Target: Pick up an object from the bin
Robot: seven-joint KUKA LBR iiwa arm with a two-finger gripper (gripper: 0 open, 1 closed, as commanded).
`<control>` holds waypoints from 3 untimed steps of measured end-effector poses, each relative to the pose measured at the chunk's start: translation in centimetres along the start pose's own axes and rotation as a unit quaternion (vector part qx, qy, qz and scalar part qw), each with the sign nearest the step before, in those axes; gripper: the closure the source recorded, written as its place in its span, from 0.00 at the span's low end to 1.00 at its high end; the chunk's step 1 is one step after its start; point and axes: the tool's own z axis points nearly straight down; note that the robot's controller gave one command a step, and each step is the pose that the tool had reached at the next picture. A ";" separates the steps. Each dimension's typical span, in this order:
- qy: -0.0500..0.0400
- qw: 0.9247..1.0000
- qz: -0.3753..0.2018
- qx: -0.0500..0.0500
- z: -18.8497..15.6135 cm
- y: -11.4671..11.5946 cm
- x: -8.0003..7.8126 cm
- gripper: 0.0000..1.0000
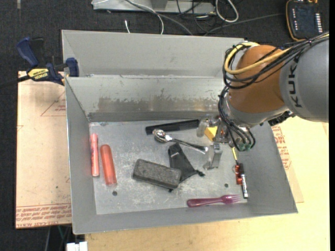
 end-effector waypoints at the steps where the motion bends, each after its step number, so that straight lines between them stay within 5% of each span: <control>1: -0.008 1.000 0.012 0.000 -2.3 1.5 -2.1 0.00; 2: 0.001 1.000 0.007 0.000 0.3 0.8 -0.7 0.00; 3: -0.008 1.000 -0.011 -0.001 3.0 3.0 -3.2 0.00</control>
Offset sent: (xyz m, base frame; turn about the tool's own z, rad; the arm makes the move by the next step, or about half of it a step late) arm 0.0075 0.0078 -0.0010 0.0137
